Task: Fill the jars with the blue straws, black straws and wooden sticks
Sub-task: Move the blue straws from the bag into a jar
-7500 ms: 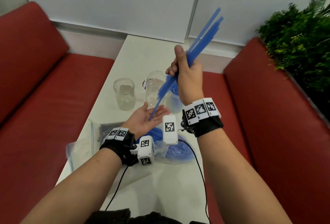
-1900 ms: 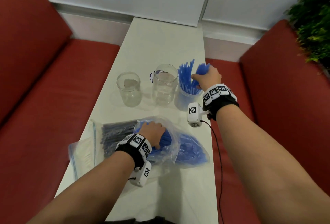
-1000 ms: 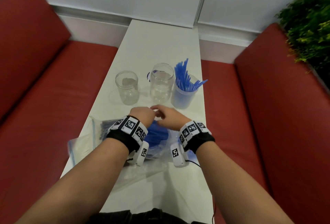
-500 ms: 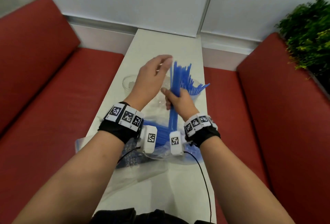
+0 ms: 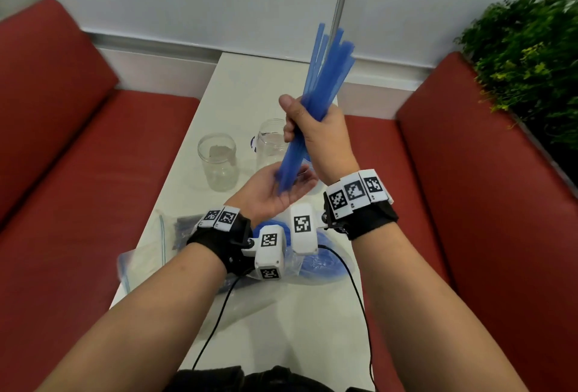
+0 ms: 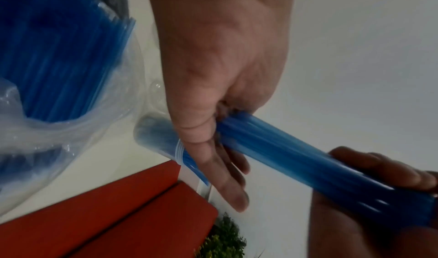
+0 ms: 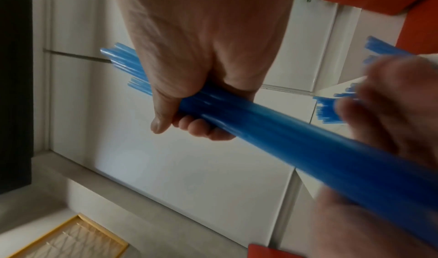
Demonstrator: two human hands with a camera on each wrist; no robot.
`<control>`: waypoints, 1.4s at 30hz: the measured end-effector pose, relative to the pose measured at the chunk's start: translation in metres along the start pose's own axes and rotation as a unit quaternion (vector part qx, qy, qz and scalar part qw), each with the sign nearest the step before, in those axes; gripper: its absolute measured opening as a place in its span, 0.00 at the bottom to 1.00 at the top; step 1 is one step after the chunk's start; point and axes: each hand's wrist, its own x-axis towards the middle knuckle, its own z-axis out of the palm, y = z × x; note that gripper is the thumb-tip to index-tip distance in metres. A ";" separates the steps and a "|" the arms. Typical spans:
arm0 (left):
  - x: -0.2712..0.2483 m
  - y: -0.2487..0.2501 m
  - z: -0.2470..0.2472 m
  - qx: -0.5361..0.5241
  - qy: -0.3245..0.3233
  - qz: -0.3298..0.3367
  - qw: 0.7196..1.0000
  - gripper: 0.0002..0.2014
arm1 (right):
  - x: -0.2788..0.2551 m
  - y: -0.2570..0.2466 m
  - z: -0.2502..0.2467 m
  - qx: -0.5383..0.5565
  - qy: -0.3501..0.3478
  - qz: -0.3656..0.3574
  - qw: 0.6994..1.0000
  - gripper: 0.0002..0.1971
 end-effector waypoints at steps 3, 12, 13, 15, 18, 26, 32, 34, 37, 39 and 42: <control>0.002 0.000 0.007 0.010 0.004 -0.020 1.000 0.18 | -0.005 0.001 -0.003 -0.019 -0.022 -0.016 0.999 0.13; 0.007 -0.006 -0.003 0.066 0.082 -0.064 0.992 0.13 | -0.010 0.015 -0.010 -0.017 -0.012 0.019 1.000 0.20; 0.008 -0.008 -0.007 0.069 0.082 -0.065 0.992 0.11 | -0.011 0.018 -0.011 -0.015 -0.017 0.027 0.999 0.20; 0.011 -0.013 -0.014 0.086 0.081 -0.067 0.991 0.09 | -0.013 0.022 -0.015 -0.018 -0.021 0.045 0.999 0.19; 0.014 -0.014 -0.025 0.102 0.101 -0.050 0.988 0.08 | -0.013 0.023 -0.025 -0.086 -0.052 0.073 0.992 0.16; 0.018 -0.010 -0.058 0.169 0.163 -0.028 0.972 0.10 | -0.004 0.009 -0.055 -0.220 -0.173 0.213 0.936 0.10; 0.030 -0.005 -0.056 0.257 0.257 0.100 0.926 0.18 | 0.033 -0.021 -0.060 -0.225 -0.072 0.128 0.963 0.07; 0.031 0.002 -0.058 0.384 0.281 0.123 0.871 0.17 | 0.050 -0.034 -0.065 -0.192 0.036 0.052 0.979 0.05; 0.030 0.009 -0.066 0.672 0.289 0.118 0.672 0.13 | 0.072 -0.037 -0.073 -0.206 0.170 -0.027 0.963 0.01; 0.030 0.007 -0.072 0.780 0.250 0.076 0.568 0.14 | 0.083 -0.024 -0.079 -0.228 0.202 -0.016 0.952 0.04; 0.037 0.000 -0.083 0.854 0.190 0.034 0.483 0.14 | 0.094 0.008 -0.084 -0.294 0.194 0.032 0.935 0.07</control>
